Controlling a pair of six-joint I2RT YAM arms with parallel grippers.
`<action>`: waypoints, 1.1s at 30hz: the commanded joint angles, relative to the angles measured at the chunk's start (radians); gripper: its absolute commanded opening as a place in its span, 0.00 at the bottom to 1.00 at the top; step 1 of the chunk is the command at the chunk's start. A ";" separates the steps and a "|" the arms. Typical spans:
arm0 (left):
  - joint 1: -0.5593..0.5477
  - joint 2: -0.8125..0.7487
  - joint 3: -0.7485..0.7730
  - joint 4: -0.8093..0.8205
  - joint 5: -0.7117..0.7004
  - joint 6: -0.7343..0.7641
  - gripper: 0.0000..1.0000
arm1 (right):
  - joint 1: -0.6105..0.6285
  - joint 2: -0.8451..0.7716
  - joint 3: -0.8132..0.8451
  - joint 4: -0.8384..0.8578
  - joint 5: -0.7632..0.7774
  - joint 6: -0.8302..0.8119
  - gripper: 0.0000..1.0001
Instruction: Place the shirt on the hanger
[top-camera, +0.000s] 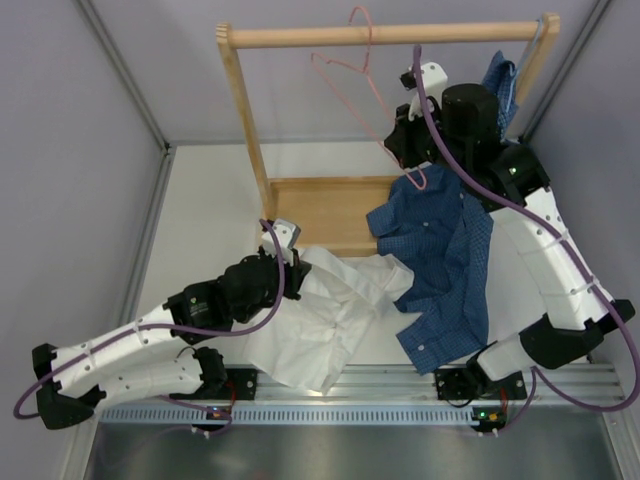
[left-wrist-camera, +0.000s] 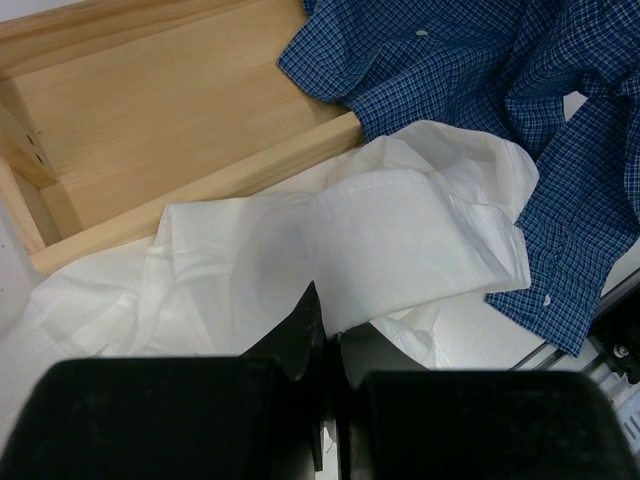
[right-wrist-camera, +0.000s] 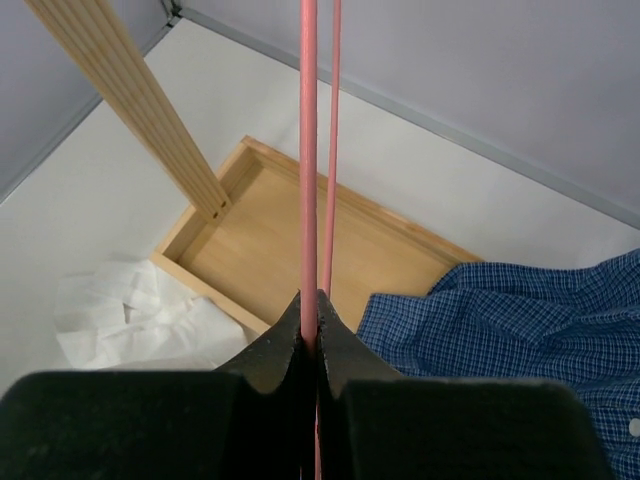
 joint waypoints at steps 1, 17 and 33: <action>-0.002 -0.010 0.015 0.036 -0.017 -0.010 0.00 | -0.009 -0.036 0.070 0.075 -0.025 0.018 0.00; 0.236 0.267 0.163 0.045 0.047 -0.062 0.00 | -0.011 -0.555 -0.540 0.006 -0.316 0.040 0.00; 0.475 0.556 0.347 0.057 0.325 -0.131 0.00 | -0.011 -1.037 -0.970 -0.193 -0.398 0.195 0.00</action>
